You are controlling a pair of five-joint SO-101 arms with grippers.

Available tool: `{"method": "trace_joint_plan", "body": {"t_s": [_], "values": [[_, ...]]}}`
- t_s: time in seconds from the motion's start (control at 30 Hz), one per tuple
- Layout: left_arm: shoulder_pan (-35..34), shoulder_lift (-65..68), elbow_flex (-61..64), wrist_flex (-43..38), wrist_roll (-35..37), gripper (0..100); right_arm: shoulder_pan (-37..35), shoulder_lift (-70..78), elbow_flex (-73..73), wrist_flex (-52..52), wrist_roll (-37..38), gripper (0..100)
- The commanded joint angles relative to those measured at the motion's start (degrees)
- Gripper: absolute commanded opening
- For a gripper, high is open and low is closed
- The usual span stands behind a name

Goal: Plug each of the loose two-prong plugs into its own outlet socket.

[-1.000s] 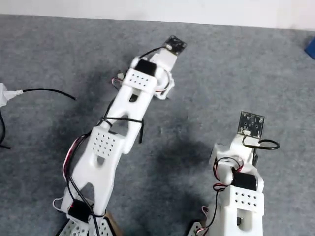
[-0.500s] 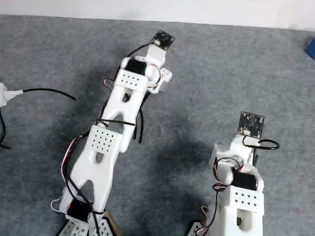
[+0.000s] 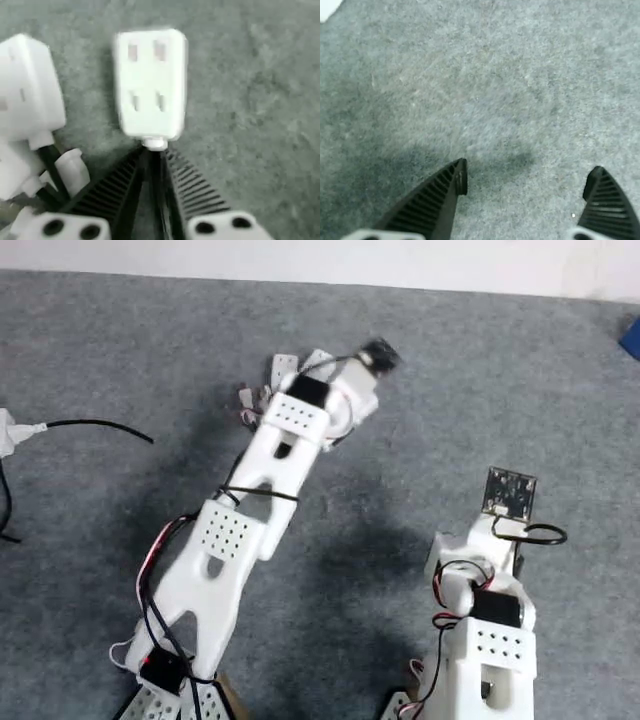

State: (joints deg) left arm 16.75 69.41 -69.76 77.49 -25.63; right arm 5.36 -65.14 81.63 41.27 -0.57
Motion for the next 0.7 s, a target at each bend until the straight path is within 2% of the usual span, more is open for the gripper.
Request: {"method": "trace_joint_plan", "body": {"t_s": [0.0,0.1,0.27,0.37,0.5,0.67], "values": [[0.40,-1.54,-0.13,2.46,-1.23,0,-0.31,-0.75,-0.22,-1.01,-0.44,35.8],[2.59,-1.98,-1.80,8.09,-1.58,0,-0.31,-0.75,-0.22,-1.01,-0.44,35.8],[8.75,-3.12,-8.04,24.62,-4.66,0,-0.31,-0.66,-0.22,-0.92,-0.26,35.8],[9.54,-4.18,-5.32,25.23,-2.11,0,-0.31,-0.66,-0.84,1.89,-0.09,35.8],[10.77,-11.12,10.42,25.23,-1.49,0,-0.40,-0.66,-2.24,4.09,-0.09,35.8],[12.97,-28.18,35.21,25.05,-0.53,0,-0.40,-0.57,-4.09,7.60,1.85,35.8]]}}
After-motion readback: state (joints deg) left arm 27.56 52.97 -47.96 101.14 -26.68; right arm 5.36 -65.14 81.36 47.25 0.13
